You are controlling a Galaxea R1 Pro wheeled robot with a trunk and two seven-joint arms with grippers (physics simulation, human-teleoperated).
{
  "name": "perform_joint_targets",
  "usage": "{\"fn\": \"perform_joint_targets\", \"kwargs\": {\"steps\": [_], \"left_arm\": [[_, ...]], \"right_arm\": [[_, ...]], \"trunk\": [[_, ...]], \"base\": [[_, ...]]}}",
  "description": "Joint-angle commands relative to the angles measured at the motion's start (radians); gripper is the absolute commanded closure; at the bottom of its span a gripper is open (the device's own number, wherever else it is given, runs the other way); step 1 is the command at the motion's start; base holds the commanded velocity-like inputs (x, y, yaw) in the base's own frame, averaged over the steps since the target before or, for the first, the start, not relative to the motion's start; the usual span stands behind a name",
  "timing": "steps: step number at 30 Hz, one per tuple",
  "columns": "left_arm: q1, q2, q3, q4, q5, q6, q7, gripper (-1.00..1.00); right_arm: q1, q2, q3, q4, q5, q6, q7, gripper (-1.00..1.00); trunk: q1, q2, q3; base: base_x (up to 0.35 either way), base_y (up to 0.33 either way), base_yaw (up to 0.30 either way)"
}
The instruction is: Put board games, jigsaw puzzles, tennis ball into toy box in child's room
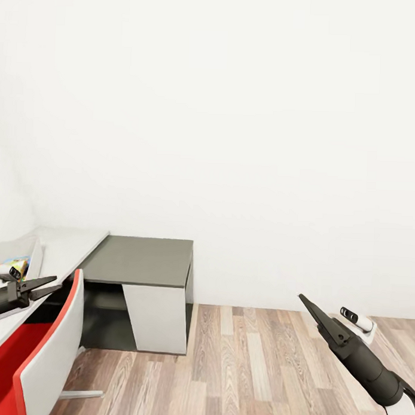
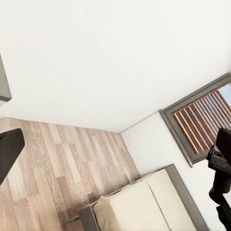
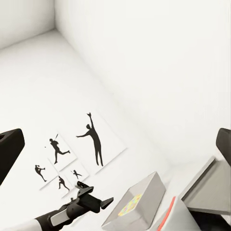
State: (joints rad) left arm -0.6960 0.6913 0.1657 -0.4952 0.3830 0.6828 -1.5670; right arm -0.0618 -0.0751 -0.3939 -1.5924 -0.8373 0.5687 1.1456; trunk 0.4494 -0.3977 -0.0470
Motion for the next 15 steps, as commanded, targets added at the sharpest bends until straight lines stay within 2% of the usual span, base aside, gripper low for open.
{"fn": "perform_joint_targets", "kwargs": {"steps": [1,6,15], "left_arm": [[0.000,0.000,0.000,0.000,0.000,0.011,-0.004,-1.00],[0.000,0.000,0.000,0.000,-0.001,0.011,-0.004,-1.00],[0.000,0.000,0.000,0.000,-0.001,0.011,-0.004,-1.00]], "right_arm": [[-0.001,0.000,0.000,0.000,-0.005,0.008,0.001,-1.00],[-0.001,0.000,0.001,0.000,-0.006,0.006,0.003,-1.00],[-0.001,0.002,0.001,0.000,-0.005,0.005,0.002,-1.00]], "trunk": [[0.001,-0.002,-0.002],[0.001,-0.002,-0.002],[0.001,-0.002,-0.002]], "base": [[-0.048,0.000,-0.180],[-0.037,0.000,-0.079],[-0.006,0.000,-0.012]]}}
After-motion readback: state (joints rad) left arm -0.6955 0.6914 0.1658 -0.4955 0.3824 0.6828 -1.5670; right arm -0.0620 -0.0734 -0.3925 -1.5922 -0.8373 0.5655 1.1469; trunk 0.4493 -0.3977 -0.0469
